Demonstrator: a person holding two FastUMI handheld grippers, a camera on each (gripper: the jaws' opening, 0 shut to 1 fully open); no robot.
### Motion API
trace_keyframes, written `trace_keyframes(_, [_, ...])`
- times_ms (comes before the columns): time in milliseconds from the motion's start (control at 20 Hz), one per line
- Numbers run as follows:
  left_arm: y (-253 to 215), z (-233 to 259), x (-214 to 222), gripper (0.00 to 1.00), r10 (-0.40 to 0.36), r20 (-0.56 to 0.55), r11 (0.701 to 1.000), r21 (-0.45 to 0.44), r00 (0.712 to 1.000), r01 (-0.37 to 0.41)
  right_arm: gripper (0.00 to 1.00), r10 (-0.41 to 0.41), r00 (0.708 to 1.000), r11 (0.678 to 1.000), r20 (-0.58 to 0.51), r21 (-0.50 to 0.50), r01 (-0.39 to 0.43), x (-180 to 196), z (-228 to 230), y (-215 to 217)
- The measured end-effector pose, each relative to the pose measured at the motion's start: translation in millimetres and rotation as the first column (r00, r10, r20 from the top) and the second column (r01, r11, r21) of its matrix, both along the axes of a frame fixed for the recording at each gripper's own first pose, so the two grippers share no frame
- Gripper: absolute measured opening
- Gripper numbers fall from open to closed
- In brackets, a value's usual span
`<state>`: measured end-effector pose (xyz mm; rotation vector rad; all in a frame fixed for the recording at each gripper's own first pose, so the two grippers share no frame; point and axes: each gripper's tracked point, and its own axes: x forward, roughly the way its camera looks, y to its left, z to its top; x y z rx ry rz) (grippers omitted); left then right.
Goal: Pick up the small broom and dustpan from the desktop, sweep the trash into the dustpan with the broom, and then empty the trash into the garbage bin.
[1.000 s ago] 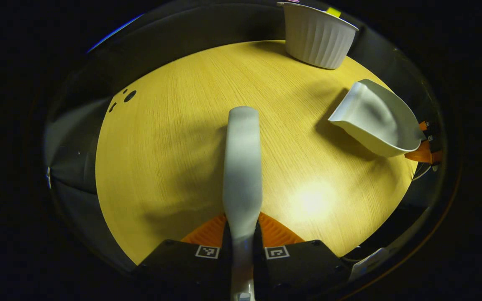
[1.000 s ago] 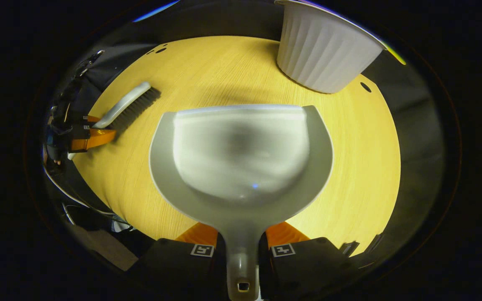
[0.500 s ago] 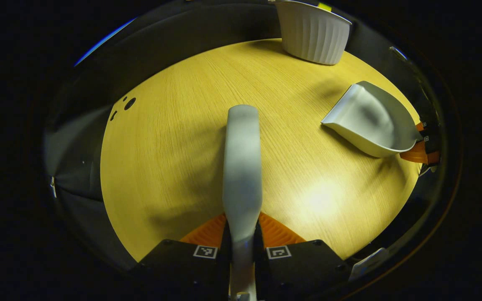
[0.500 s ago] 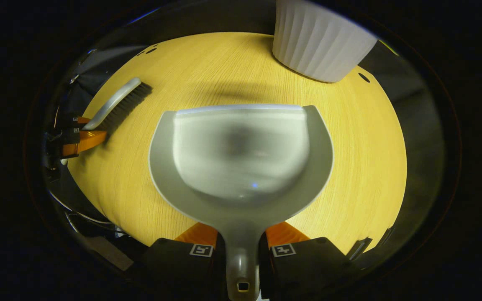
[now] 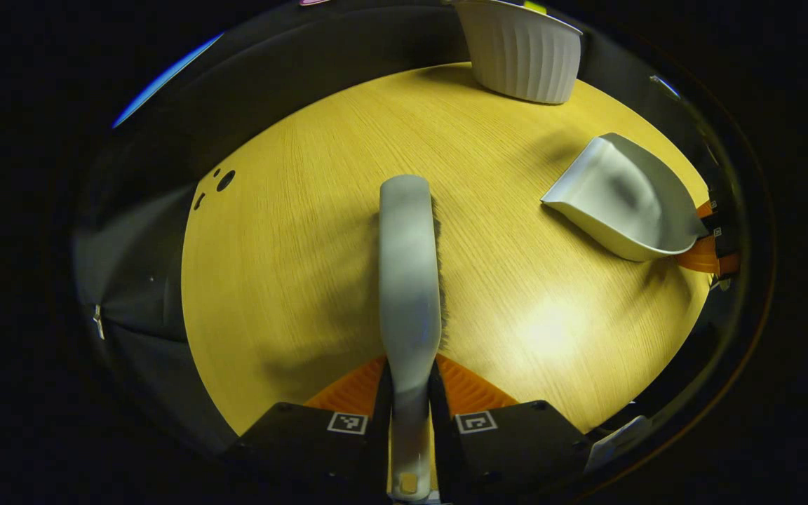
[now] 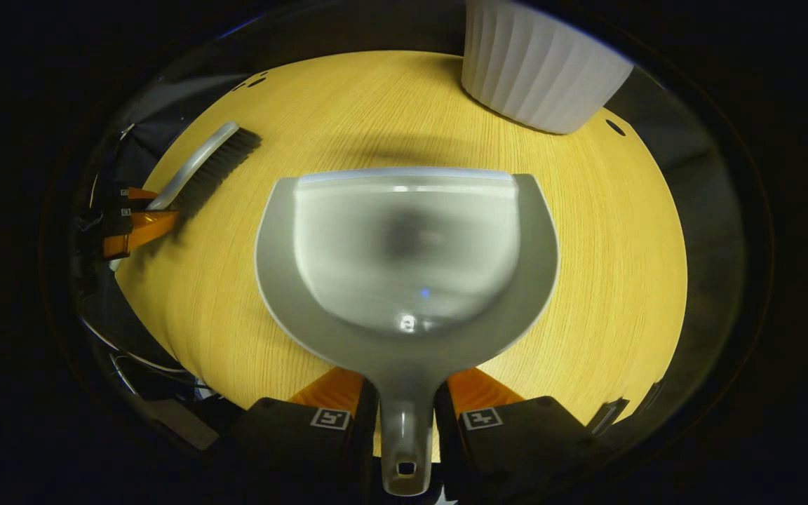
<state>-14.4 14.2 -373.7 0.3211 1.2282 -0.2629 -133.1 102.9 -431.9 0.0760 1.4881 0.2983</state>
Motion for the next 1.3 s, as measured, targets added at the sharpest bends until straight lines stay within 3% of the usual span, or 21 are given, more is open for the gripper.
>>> trace_keyframes(250, [4,20,-6,0.32,-0.018,0.030,1.000,0.023,0.999,0.018,0.42,-0.012,1.000,0.999,0.014,0.030,0.012,-2,28,-10])
trace_keyframes(550, [4,72,0,0.31,0.006,0.135,1.000,0.012,0.991,-0.007,0.41,-0.019,0.990,0.997,0.138,0.079,0.009,15,89,-23])
trace_keyframes(650, [-1,95,5,0.31,0.035,0.194,0.999,-0.021,0.980,-0.031,0.40,-0.031,0.972,0.996,0.232,0.093,0.009,30,115,-26])
trace_keyframes(750, [-9,122,14,0.31,0.070,0.279,0.996,-0.075,0.958,-0.051,0.39,-0.052,0.936,0.995,0.349,0.103,0.017,52,146,-27])
trace_keyframes(900, [-27,170,34,0.31,0.131,0.426,0.982,-0.181,0.895,-0.057,0.39,-0.079,0.847,0.993,0.526,0.115,0.022,86,193,-34])
trace_keyframes(950, [-33,188,42,0.20,0.154,0.476,0.974,-0.218,0.866,-0.054,0.39,-0.088,0.813,0.993,0.576,0.120,0.022,96,206,-37])
trace_keyframes(1000, [-38,208,49,0.28,0.178,0.529,0.967,-0.251,0.830,-0.048,0.39,-0.096,0.779,0.992,0.620,0.126,0.022,105,217,-38])
trace_keyframes(1050, [-41,231,53,0.21,0.195,0.582,0.961,-0.274,0.790,-0.036,0.39,-0.103,0.744,0.991,0.660,0.132,0.021,113,229,-41])
trace_keyframes(1100, [-43,251,59,0.20,0.207,0.631,0.958,-0.286,0.747,-0.024,0.39,-0.112,0.714,0.990,0.691,0.141,0.019,119,243,-43])
trace_keyframes(1150, [-45,267,61,0.28,0.215,0.674,0.956,-0.293,0.707,-0.011,0.36,-0.121,0.686,0.988,0.718,0.152,0.015,124,254,-45])
trace_keyframes(1200, [-46,281,62,0.28,0.223,0.708,0.954,-0.300,0.670,0.000,0.36,-0.129,0.652,0.987,0.747,0.160,0.012,125,259,-47])
trace_keyframes(1300, [-54,297,61,0.30,0.237,0.750,0.947,-0.320,0.617,0.026,0.41,-0.138,0.585,0.986,0.800,0.166,0.005,129,270,-56])
